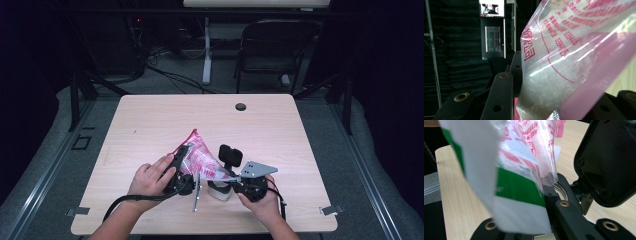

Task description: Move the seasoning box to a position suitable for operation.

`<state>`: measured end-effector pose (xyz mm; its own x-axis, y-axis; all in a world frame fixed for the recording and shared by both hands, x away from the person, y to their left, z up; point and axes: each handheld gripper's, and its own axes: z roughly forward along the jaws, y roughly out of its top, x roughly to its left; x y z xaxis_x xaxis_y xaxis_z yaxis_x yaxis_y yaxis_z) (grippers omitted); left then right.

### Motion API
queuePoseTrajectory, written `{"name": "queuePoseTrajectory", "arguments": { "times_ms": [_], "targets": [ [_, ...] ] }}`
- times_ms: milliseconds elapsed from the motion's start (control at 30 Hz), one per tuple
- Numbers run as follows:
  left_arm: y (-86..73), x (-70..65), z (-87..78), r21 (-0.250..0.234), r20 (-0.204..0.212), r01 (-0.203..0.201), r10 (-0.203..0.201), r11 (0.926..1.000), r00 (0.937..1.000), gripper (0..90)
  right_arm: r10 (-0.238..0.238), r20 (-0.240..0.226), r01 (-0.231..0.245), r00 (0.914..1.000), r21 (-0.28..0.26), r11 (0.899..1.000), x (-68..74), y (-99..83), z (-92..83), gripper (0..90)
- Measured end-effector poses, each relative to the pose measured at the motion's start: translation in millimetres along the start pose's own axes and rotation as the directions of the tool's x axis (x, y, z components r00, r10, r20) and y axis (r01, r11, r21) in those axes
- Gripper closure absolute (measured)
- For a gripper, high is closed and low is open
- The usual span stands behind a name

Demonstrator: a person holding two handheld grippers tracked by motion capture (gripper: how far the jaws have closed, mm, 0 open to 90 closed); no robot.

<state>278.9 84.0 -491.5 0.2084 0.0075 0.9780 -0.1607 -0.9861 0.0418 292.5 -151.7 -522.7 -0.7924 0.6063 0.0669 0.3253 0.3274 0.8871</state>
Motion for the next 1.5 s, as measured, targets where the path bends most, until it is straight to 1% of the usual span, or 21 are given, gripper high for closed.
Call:
{"name": "queuePoseTrajectory", "arguments": {
  "times_ms": [133, 167, 200, 233, 300, 400, 433, 500, 533, 600, 633, 800, 833, 867, 900, 967, 1067, 1167, 1267, 1333, 1500],
  "targets": [
    [0.5, 1.1, 0.0, 0.002, 0.000, -0.003, 0.003, 1.0000, 1.0000, 67.8, -0.004, 0.000, 0.004, 1.0000, 0.004, 1.000, -0.4, 0.4, -0.8, 89.1],
    [1.2, 1.8, -0.7, 0.014, 0.010, -0.008, 0.008, 0.9999, 0.9999, 67.8, -0.002, 0.000, 0.002, 1.0000, -0.001, 1.000, -0.1, 0.2, -0.4, 89.2],
    [1.2, 1.8, -0.7, 0.014, 0.010, -0.008, 0.008, 0.9999, 0.9999, 67.8, -0.002, 0.000, 0.002, 1.0000, -0.001, 1.000, -0.1, 0.2, -0.4, 89.2],
    [0.8, 1.1, 0.0, 0.002, -0.002, -0.009, 0.009, 1.0000, 1.0000, 67.8, -0.002, 0.002, 0.002, 1.0000, 0.000, 1.000, 0.0, 0.1, -0.2, 89.2],
    [0.8, 0.8, 0.2, -0.002, -0.006, -0.010, 0.010, 0.9999, 0.9999, 67.6, -0.004, 0.001, 0.004, 1.0000, 0.004, 1.000, 0.1, 0.1, -0.3, 89.1],
    [1.3, 0.8, -0.1, -0.002, -0.010, -0.015, 0.015, 0.9999, 0.9998, 67.4, -0.006, 0.001, 0.006, 1.0000, 0.006, 1.000, 0.3, -0.2, -0.3, 89.1],
    [1.4, 0.2, -0.2, 0.001, -0.004, -0.013, 0.013, 0.9999, 0.9999, 67.2, -0.006, 0.002, 0.006, 1.0000, 0.007, 1.000, 0.2, -0.4, -0.5, 89.2],
    [1.3, 0.2, -0.1, -0.004, -0.012, -0.013, 0.013, 0.9999, 0.9998, 66.4, -0.005, 0.002, 0.005, 1.0000, 0.006, 1.000, 0.3, -0.3, -0.7, 89.1],
    [0.9, -0.1, 0.7, -0.017, -0.022, -0.013, 0.013, 0.9998, 0.9997, 66.3, -0.005, 0.002, 0.005, 1.0000, 0.005, 1.000, 0.3, -0.2, -0.7, 89.1],
    [0.8, 0.0, 0.5, -0.016, -0.021, -0.014, 0.014, 0.9998, 0.9997, 66.3, -0.007, 0.002, 0.007, 1.0000, 0.005, 1.000, 0.7, -0.2, -0.8, 89.1],
    [1.0, 0.9, -0.7, -0.005, -0.014, -0.020, 0.020, 0.9998, 0.9997, 66.3, -0.007, 0.002, 0.007, 1.0000, 0.005, 1.000, 1.0, -0.1, -0.7, 89.1],
    [1.0, 1.1, -1.1, -0.002, -0.006, -0.017, 0.017, 0.9999, 0.9998, 66.4, -0.007, 0.001, 0.007, 1.0000, 0.004, 1.000, 1.7, -0.2, -0.5, 89.1],
    [1.5, 1.5, -1.2, -0.005, -0.015, -0.024, 0.024, 0.9997, 0.9996, 66.5, -0.008, 0.002, 0.008, 1.0000, 0.005, 1.000, 1.7, -0.3, -0.6, 89.1],
    [1.5, 1.5, -1.2, -0.005, -0.015, -0.024, 0.024, 0.9997, 0.9996, 66.5, -0.008, 0.002, 0.008, 1.0000, 0.005, 1.000, 1.7, -0.3, -0.6, 89.1],
    [1.6, 0.6, -0.8, -0.009, -0.011, -0.016, 0.015, 0.9998, 0.9998, 66.5, -0.008, 0.003, 0.008, 1.0000, 0.005, 1.000, 1.5, -0.5, -0.8, 89.1],
    [2.2, 1.2, -1.0, -0.012, -0.018, -0.024, 0.024, 0.9996, 0.9996, 66.6, -0.006, 0.005, 0.006, 1.0000, 0.004, 1.000, 1.5, -0.7, -0.9, 89.1],
    [2.9, 1.4, -1.4, -0.009, -0.015, -0.024, 0.023, 0.9997, 0.9996, 66.7, -0.006, 0.007, 0.006, 1.0000, 0.004, 1.000, 1.3, -0.8, -1.4, 89.1],
    [4.4, 2.2, -1.6, -0.019, -0.023, -0.033, 0.032, 0.9993, 0.9992, 67.0, -0.006, 0.009, 0.005, 0.9999, 0.005, 1.000, 1.2, -1.2, -2.4, 89.1],
    [5.0, 2.4, -1.9, -0.018, -0.019, -0.026, 0.026, 0.9995, 0.9995, 67.2, 0.002, 0.013, -0.002, 0.9999, -0.001, 1.000, 0.8, -1.2, -2.6, 89.1],
    [6.0, 3.5, -3.2, -0.019, -0.029, -0.036, 0.036, 0.9992, 0.9989, 67.2, -0.003, 0.012, 0.003, 0.9999, 0.005, 1.000, 1.0, -1.4, -2.5, 89.1],
    [6.4, 3.9, -2.4, -0.022, -0.030, -0.042, 0.041, 0.9989, 0.9987, 67.2, 0.000, 0.012, 0.000, 0.9999, 0.002, 1.000, 0.9, -1.5, -2.0, 89.1]
  ]
}}
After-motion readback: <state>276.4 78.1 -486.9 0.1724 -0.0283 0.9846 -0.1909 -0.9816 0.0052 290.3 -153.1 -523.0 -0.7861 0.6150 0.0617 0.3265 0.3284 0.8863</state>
